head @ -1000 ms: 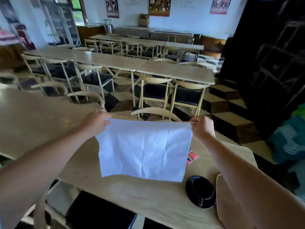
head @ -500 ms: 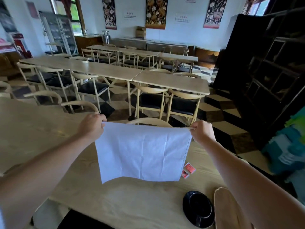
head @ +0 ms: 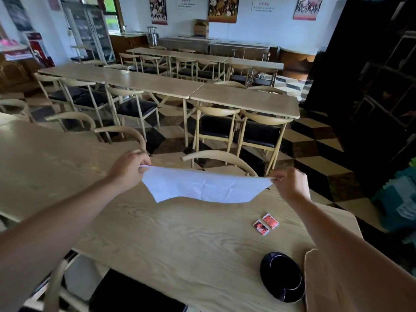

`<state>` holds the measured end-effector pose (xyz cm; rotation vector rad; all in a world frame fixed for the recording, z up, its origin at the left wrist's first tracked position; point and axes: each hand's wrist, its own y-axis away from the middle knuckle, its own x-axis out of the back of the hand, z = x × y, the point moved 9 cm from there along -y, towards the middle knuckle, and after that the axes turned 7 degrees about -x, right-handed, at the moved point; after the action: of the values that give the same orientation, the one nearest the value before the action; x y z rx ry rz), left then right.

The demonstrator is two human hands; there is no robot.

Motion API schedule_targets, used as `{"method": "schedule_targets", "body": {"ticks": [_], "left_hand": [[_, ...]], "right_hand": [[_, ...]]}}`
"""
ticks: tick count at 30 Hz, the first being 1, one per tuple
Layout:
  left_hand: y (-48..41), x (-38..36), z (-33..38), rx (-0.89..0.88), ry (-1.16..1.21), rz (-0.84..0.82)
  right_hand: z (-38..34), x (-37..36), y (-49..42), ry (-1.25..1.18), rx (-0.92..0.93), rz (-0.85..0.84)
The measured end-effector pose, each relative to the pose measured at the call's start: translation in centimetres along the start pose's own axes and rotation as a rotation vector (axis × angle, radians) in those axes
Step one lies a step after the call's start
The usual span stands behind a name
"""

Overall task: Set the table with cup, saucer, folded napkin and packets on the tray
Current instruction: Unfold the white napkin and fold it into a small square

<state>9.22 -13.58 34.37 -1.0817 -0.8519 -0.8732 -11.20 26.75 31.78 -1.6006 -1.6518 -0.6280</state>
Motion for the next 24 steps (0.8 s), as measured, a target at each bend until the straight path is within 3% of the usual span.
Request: {"method": "schedule_targets", "body": {"ticks": [11, 17, 20, 24], "left_hand": [[17.2, -14.9, -0.4, 0.181, 0.109, -0.511], [22.6, -19.6, -0.8, 0.185, 0.137, -0.821], [22.0, -20.1, -2.0, 0.238, 0.152, -0.831], [20.2, -21.2, -4.1, 0.399, 0.348, -0.723]], "right_hand": [[14.5, -10.7, 13.2, 0.185, -0.201, -0.411], [19.3, -14.1, 17.3, 0.295, -0.326, -0.623], [19.3, -14.9, 16.3, 0.315, -0.318, -0.661], [18.6, -16.5, 14.1, 0.243, -0.353, -0.659]]}}
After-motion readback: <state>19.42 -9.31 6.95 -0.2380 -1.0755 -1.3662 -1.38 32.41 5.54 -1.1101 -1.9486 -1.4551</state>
